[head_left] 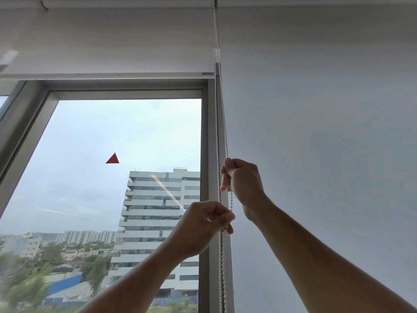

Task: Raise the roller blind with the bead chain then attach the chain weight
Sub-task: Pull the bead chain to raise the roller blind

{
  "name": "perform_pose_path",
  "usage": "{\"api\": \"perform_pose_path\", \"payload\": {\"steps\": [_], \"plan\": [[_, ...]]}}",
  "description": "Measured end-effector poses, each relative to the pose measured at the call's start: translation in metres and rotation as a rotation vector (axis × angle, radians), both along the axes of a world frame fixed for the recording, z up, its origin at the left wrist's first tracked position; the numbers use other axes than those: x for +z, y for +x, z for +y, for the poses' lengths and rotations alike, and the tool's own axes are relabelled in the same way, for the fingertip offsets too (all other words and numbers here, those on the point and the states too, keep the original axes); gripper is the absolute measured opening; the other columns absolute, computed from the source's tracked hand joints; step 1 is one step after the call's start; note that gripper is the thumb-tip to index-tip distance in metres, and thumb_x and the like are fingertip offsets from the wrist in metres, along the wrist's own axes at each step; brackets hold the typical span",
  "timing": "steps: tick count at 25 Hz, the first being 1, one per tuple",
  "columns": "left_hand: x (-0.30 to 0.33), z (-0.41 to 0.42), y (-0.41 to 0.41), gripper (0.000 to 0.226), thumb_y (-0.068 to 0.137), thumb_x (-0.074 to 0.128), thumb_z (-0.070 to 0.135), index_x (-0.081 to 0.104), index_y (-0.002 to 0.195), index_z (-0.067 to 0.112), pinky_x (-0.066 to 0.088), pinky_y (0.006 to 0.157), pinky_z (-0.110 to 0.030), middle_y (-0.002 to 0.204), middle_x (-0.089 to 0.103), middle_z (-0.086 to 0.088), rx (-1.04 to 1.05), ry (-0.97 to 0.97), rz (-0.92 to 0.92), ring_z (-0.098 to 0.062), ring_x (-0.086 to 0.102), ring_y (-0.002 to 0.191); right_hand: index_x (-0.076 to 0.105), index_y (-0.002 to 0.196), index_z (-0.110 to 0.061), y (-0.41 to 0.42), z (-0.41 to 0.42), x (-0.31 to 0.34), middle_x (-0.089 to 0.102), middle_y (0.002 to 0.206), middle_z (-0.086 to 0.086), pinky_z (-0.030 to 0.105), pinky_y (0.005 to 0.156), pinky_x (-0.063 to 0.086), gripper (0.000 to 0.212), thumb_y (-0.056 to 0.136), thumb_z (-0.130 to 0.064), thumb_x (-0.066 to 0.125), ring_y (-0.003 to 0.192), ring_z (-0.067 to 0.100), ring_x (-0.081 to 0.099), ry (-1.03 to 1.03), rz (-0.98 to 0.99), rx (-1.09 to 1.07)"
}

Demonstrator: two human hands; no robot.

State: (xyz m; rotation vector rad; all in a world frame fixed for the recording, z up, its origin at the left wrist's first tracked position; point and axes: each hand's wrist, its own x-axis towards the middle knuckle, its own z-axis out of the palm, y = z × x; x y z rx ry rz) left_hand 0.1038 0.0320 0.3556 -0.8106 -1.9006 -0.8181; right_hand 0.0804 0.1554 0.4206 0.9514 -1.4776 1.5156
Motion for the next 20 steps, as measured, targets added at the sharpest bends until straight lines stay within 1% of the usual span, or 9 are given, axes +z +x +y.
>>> {"api": "perform_pose_path", "payload": {"steps": [2, 5, 8, 10, 11, 13, 16, 18, 20], "plan": [[0.003, -0.007, 0.000, 0.023, 0.085, 0.060, 0.044, 0.071, 0.073, 0.029, 0.050, 0.064, -0.015, 0.068, 0.073, 0.015, 0.015, -0.006, 0.010, -0.006, 0.070, 0.069, 0.062, 0.066, -0.015, 0.002, 0.002, -0.002, 0.058, 0.051, -0.004, 0.015, 0.054, 0.045, 0.044, 0.104, -0.023, 0.043, 0.048, 0.003, 0.058, 0.013, 0.027, -0.016], [0.014, -0.014, -0.003, 0.037, 0.086, 0.050, 0.052, 0.072, 0.073, 0.025, 0.047, 0.058, -0.012, 0.068, 0.075, 0.010, 0.102, 0.161, 0.078, -0.006, 0.070, 0.065, 0.062, 0.067, -0.013, 0.007, 0.003, -0.011, 0.059, 0.055, 0.000, 0.012, 0.050, 0.044, 0.043, 0.104, -0.024, 0.042, 0.051, 0.006, 0.057, 0.037, 0.053, 0.017], [0.034, -0.010, -0.003, 0.042, 0.093, 0.047, 0.046, 0.073, 0.080, 0.016, 0.048, 0.062, -0.020, 0.074, 0.075, 0.004, 0.135, 0.268, 0.147, -0.010, 0.070, 0.066, 0.063, 0.069, -0.009, 0.007, 0.003, -0.026, 0.060, 0.057, 0.004, 0.016, 0.059, 0.045, 0.043, 0.104, -0.025, 0.043, 0.052, 0.006, 0.057, 0.043, 0.054, 0.087], [0.050, -0.002, 0.002, 0.044, 0.094, 0.046, 0.047, 0.073, 0.085, 0.013, 0.047, 0.063, -0.024, 0.078, 0.074, 0.002, 0.143, 0.241, 0.156, -0.011, 0.069, 0.070, 0.065, 0.070, -0.006, 0.003, 0.002, -0.037, 0.061, 0.056, 0.004, 0.022, 0.067, 0.046, 0.042, 0.103, -0.023, 0.044, 0.050, 0.004, 0.057, 0.030, 0.057, 0.145], [0.058, 0.002, 0.005, 0.045, 0.095, 0.044, 0.047, 0.072, 0.086, 0.014, 0.046, 0.062, -0.024, 0.079, 0.074, 0.002, 0.136, 0.227, 0.146, -0.012, 0.068, 0.072, 0.065, 0.071, -0.005, 0.001, 0.001, -0.043, 0.061, 0.055, 0.003, 0.022, 0.067, 0.046, 0.041, 0.103, -0.021, 0.045, 0.049, 0.004, 0.057, 0.030, 0.054, 0.159], [0.071, 0.012, 0.010, 0.042, 0.095, 0.046, 0.046, 0.070, 0.083, 0.015, 0.046, 0.061, -0.022, 0.079, 0.073, 0.001, 0.095, 0.219, 0.107, -0.011, 0.067, 0.071, 0.066, 0.071, -0.008, -0.002, -0.001, -0.054, 0.061, 0.054, 0.002, 0.020, 0.064, 0.045, 0.040, 0.103, -0.017, 0.045, 0.049, 0.005, 0.057, 0.050, 0.042, 0.164], [0.080, 0.024, 0.013, 0.025, 0.092, 0.061, 0.032, 0.073, 0.086, 0.010, 0.047, 0.056, -0.015, 0.076, 0.076, 0.000, 0.029, 0.267, 0.015, -0.012, 0.065, 0.070, 0.065, 0.069, -0.013, -0.002, -0.002, -0.066, 0.062, 0.054, 0.002, 0.021, 0.063, 0.045, 0.041, 0.103, -0.021, 0.045, 0.051, 0.007, 0.058, 0.079, 0.016, 0.154], [0.079, 0.025, 0.014, 0.015, 0.089, 0.067, 0.022, 0.074, 0.087, 0.008, 0.045, 0.054, -0.010, 0.071, 0.075, 0.001, 0.023, 0.291, -0.018, -0.009, 0.064, 0.069, 0.066, 0.067, -0.017, -0.001, 0.002, -0.067, 0.066, 0.056, 0.003, 0.025, 0.068, 0.045, 0.042, 0.103, -0.024, 0.045, 0.054, 0.007, 0.060, 0.105, -0.005, 0.146], [0.075, 0.023, 0.016, 0.013, 0.089, 0.068, 0.018, 0.074, 0.087, 0.007, 0.045, 0.058, -0.015, 0.070, 0.075, 0.002, 0.018, 0.304, -0.028, -0.006, 0.064, 0.066, 0.070, 0.068, -0.021, -0.002, 0.006, -0.067, 0.074, 0.064, 0.001, 0.029, 0.079, 0.048, 0.042, 0.101, -0.034, 0.048, 0.063, 0.004, 0.067, 0.136, -0.030, 0.122]]}}
